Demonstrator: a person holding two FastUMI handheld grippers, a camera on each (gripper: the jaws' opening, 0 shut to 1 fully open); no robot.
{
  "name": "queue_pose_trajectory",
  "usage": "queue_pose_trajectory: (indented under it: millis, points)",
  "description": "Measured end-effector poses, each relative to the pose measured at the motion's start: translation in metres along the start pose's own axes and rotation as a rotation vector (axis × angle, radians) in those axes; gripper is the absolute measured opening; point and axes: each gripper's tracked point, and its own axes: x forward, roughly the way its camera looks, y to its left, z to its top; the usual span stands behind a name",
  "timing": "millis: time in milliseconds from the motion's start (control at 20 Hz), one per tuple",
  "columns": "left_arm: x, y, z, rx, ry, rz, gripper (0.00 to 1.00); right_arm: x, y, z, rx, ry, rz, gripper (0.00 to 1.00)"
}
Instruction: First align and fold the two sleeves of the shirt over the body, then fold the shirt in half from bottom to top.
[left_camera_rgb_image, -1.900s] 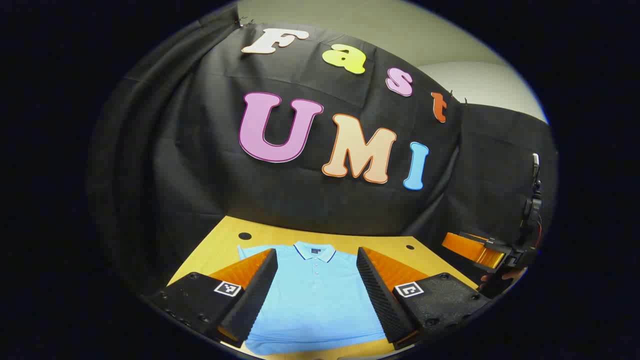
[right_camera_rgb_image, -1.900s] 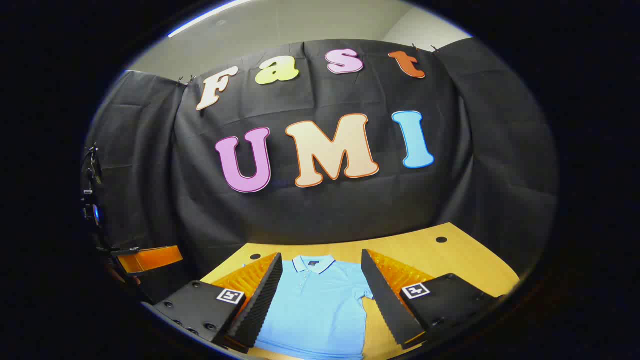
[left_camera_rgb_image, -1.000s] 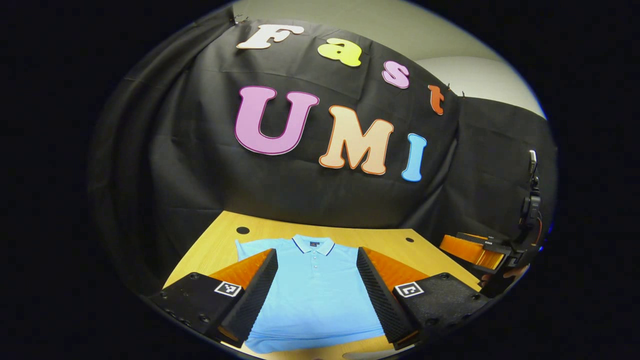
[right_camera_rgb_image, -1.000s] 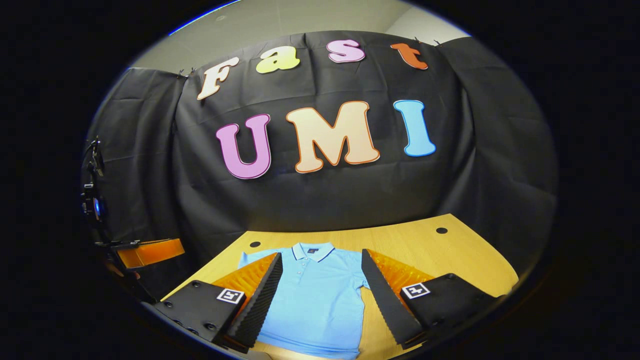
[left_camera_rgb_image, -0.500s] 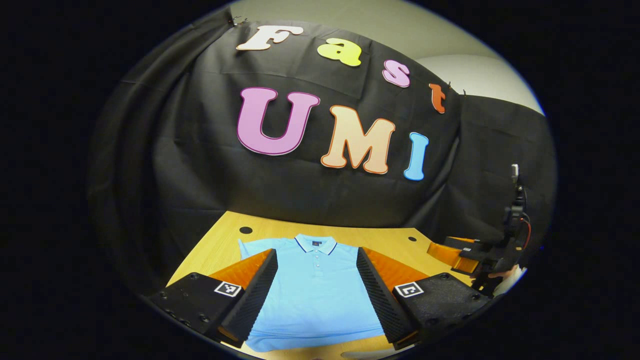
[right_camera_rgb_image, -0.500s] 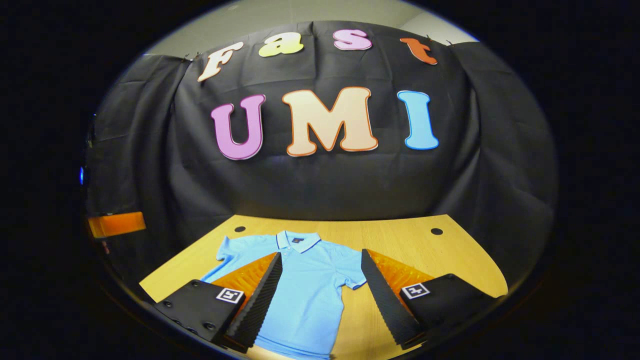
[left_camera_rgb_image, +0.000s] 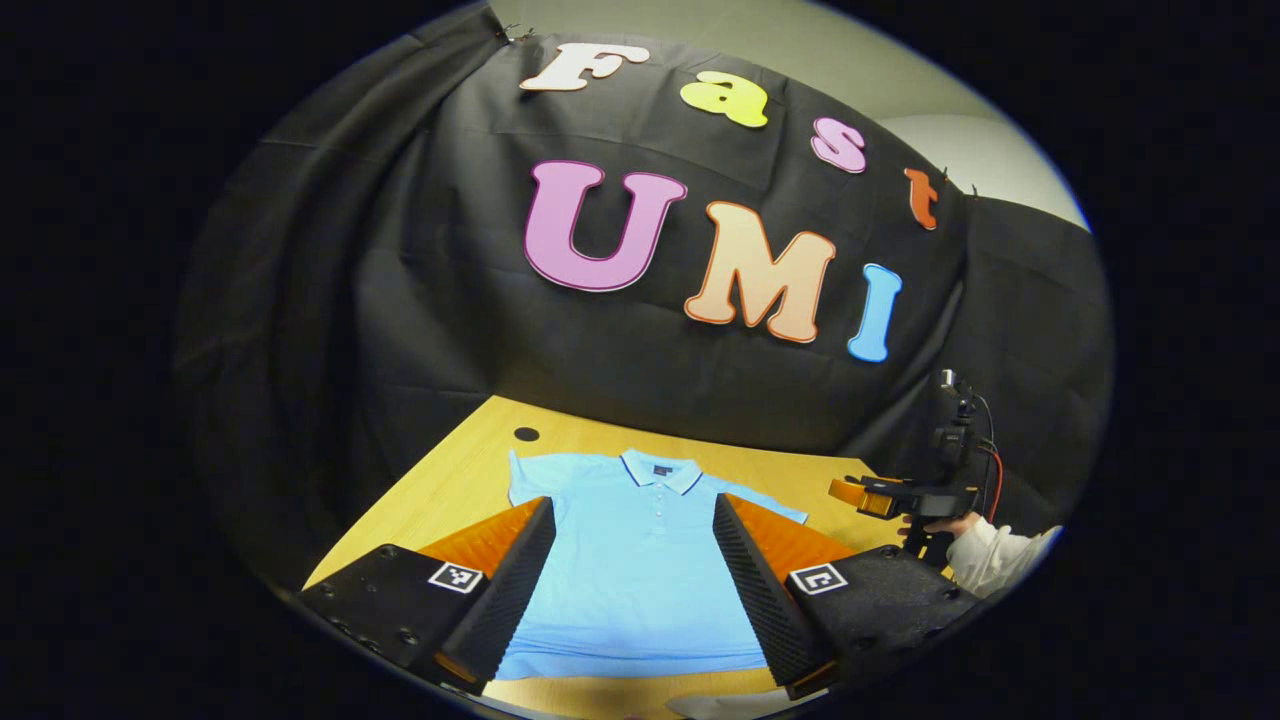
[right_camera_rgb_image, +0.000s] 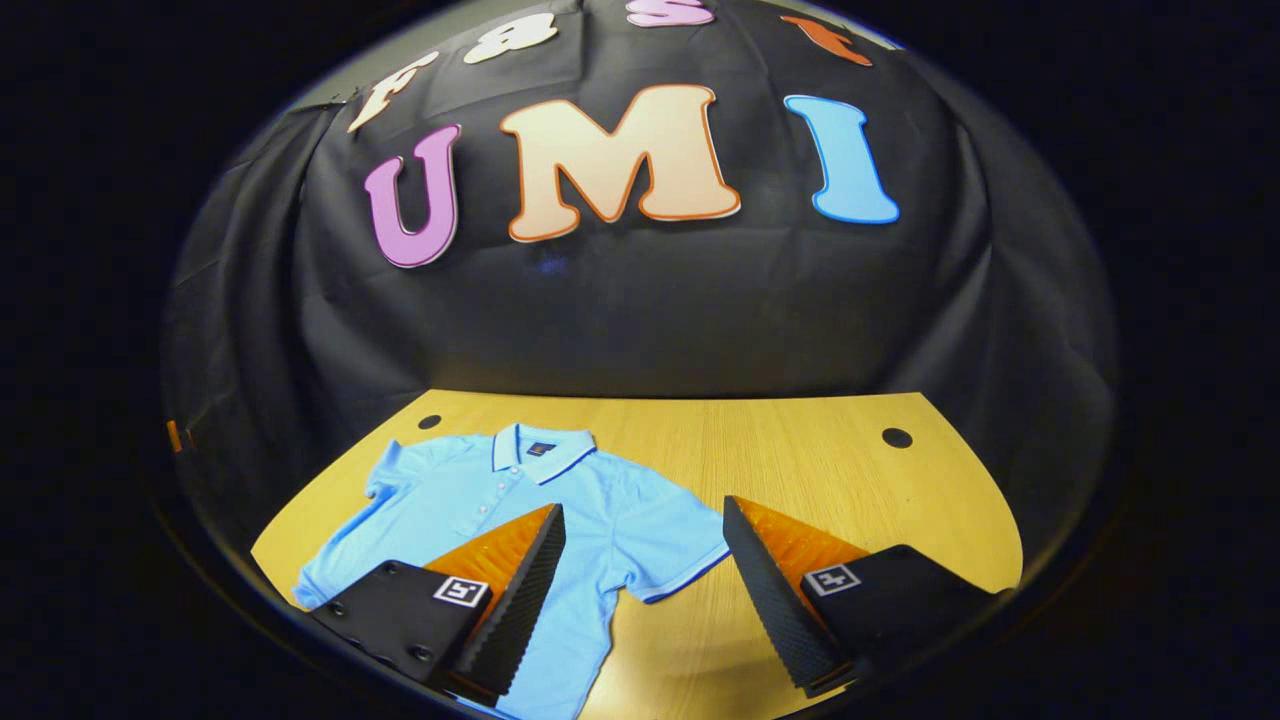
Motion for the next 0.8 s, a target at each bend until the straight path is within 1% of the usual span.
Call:
queue_pose_trajectory:
  millis: [50,100,200,250,300,350,450,500,550,600,650,700,800]
  points:
    - [0.002,-0.002,-0.004,-0.014,0.008,0.012,0.95,0.016,-0.01,-0.009,-0.026,0.024,-0.017,0.94]
    - [0.004,-0.004,-0.008,-0.026,0.018,0.018,0.95,0.033,-0.019,-0.02,-0.043,0.051,-0.023,0.98]
    - [0.009,-0.007,-0.018,-0.039,0.035,0.029,0.95,0.06,-0.029,-0.042,-0.033,0.116,-0.025,0.98]
    - [0.013,-0.009,-0.023,-0.039,0.04,0.036,0.95,0.075,-0.036,-0.052,-0.032,0.144,-0.03,0.95]
    - [0.018,-0.01,-0.026,-0.039,0.05,0.044,0.95,0.09,-0.044,-0.062,-0.037,0.165,-0.04,0.95]
    - [0.022,-0.013,-0.03,-0.041,0.061,0.052,0.95,0.101,-0.048,-0.069,-0.043,0.182,-0.045,0.98]
    - [0.028,-0.018,-0.038,-0.047,0.077,0.059,0.95,0.117,-0.056,-0.082,-0.047,0.211,-0.052,0.99]
    - [0.03,-0.022,-0.042,-0.047,0.086,0.059,0.95,0.124,-0.058,-0.087,-0.04,0.222,-0.051,0.95]
    - [0.031,-0.027,-0.046,-0.044,0.093,0.053,0.95,0.13,-0.058,-0.091,-0.032,0.234,-0.045,0.95]
    - [0.033,-0.031,-0.05,-0.037,0.102,0.049,0.95,0.134,-0.059,-0.096,-0.028,0.238,-0.047,0.99]
    - [0.034,-0.032,-0.054,-0.026,0.115,0.05,0.95,0.138,-0.061,-0.097,-0.026,0.238,-0.05,0.94]
    - [0.036,-0.033,-0.058,-0.014,0.126,0.057,0.95,0.14,-0.06,-0.099,-0.025,0.237,-0.05,0.98]
    - [0.036,-0.033,-0.061,-0.004,0.139,0.069,0.95,0.144,-0.061,-0.106,-0.042,0.244,-0.058,0.98]
